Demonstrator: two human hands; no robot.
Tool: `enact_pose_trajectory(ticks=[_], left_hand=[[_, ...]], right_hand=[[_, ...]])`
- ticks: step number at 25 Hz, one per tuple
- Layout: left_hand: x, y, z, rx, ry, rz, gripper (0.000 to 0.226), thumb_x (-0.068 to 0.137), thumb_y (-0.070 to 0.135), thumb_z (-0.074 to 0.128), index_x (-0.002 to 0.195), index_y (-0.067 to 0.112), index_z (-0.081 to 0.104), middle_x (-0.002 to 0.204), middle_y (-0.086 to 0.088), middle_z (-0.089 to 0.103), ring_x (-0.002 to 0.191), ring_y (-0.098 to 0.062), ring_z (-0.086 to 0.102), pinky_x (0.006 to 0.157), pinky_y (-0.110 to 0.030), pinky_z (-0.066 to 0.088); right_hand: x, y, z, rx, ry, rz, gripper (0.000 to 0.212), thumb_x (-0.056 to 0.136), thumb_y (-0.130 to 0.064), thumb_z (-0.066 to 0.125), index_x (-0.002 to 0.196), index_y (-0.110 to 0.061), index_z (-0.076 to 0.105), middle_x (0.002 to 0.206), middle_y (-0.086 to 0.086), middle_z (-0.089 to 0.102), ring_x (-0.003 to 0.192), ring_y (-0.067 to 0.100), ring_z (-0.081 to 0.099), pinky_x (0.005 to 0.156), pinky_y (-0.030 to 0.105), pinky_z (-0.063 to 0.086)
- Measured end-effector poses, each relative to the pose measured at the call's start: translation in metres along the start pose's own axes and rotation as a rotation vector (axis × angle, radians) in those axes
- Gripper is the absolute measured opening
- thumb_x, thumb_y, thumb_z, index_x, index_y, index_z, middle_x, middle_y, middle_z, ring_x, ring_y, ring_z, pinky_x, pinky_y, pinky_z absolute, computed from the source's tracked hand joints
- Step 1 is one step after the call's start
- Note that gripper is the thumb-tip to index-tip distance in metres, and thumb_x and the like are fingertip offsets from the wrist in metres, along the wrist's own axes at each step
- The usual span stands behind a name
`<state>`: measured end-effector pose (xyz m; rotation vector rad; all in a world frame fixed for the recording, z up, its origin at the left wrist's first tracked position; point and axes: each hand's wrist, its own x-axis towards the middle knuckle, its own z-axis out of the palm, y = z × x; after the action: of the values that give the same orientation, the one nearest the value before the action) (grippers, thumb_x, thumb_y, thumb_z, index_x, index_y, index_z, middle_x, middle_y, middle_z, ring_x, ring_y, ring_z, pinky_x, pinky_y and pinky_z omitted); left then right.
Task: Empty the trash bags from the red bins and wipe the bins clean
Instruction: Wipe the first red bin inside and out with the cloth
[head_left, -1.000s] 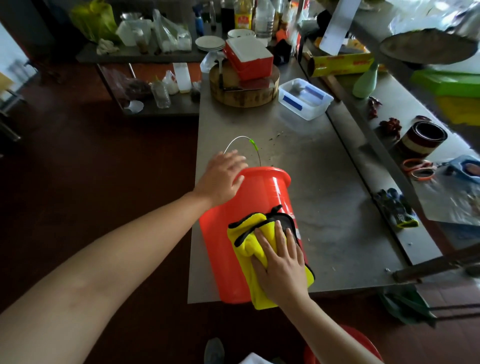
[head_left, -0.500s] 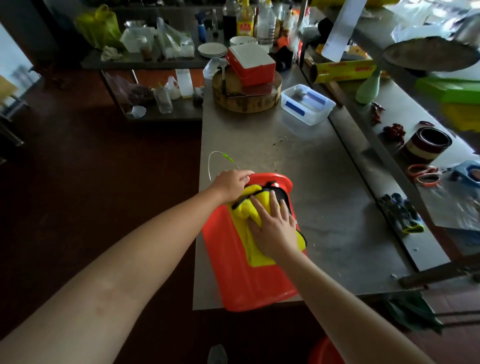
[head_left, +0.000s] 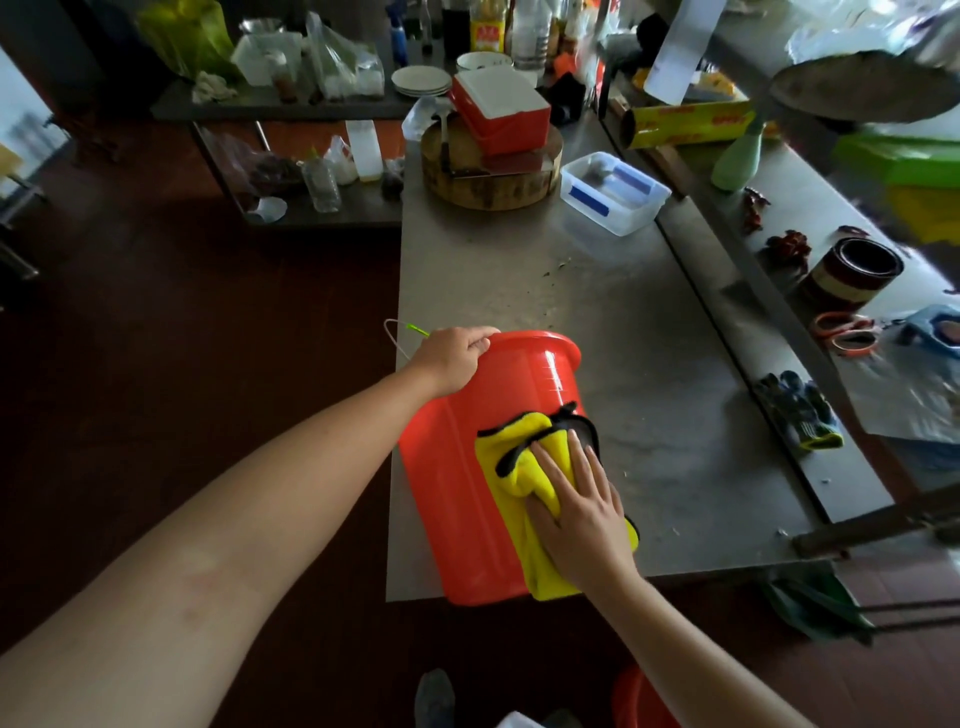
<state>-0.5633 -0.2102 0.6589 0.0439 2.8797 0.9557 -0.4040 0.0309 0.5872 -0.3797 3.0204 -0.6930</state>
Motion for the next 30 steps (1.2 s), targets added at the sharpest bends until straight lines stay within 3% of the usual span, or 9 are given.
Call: enact_pose_trajectory(ticks=[15,19,25,27,30], left_hand=[[-0.029,0.014,0.003,0.045,0.060,-0.032,0.042,0.107,0.035,0.043,0.145,0.021,0.053,0.144,-0.010,0.057,0.135,-0.028,0.050,0.111,-0.037,0.038],[-0.043,0.000,0.001,0.028,0.093,-0.144,0.041,0.108,0.036,0.038,0.145,0.025,0.052,0.139,-0.011,0.060,0.131,-0.032,0.053,0.108,-0.045,0.041],[-0.082,-0.024,0.005,-0.146,0.259,-0.296,0.042,0.109,0.036,0.037,0.146,0.023,0.051,0.145,-0.007,0.056,0.135,-0.028,0.049,0.114,-0.043,0.037],[-0.096,-0.033,0.007,-0.226,0.362,-0.362,0.045,0.109,0.036,0.037,0.148,0.018,0.048,0.150,-0.008,0.050,0.139,-0.028,0.045,0.115,-0.040,0.033],[-0.115,-0.051,0.004,-0.367,0.466,-0.470,0.046,0.108,0.040,0.035,0.149,0.021,0.046,0.148,-0.007,0.051,0.137,-0.029,0.047,0.115,-0.045,0.037]], right_hand=[[-0.035,0.025,-0.002,0.199,0.030,0.070,0.058,0.094,-0.070,0.035,0.149,-0.055,0.025,0.166,-0.006,0.021,0.152,0.023,0.023,0.114,0.050,0.031],[-0.027,0.026,-0.005,0.301,0.053,0.121,0.056,0.097,-0.054,0.050,0.150,-0.050,0.033,0.163,-0.004,0.030,0.145,0.026,0.035,0.111,0.052,0.036],[-0.024,0.031,-0.010,0.299,0.155,0.146,0.055,0.099,-0.044,0.056,0.150,-0.046,0.037,0.164,-0.004,0.029,0.147,0.027,0.031,0.113,0.054,0.034],[-0.022,0.032,-0.015,0.444,0.213,0.199,0.055,0.099,-0.037,0.058,0.149,-0.049,0.037,0.166,-0.005,0.022,0.150,0.024,0.025,0.114,0.055,0.033],[-0.015,0.012,-0.032,0.688,0.263,0.204,0.059,0.101,-0.030,0.058,0.142,-0.064,0.031,0.166,-0.013,0.017,0.149,0.015,0.026,0.114,0.052,0.038]])
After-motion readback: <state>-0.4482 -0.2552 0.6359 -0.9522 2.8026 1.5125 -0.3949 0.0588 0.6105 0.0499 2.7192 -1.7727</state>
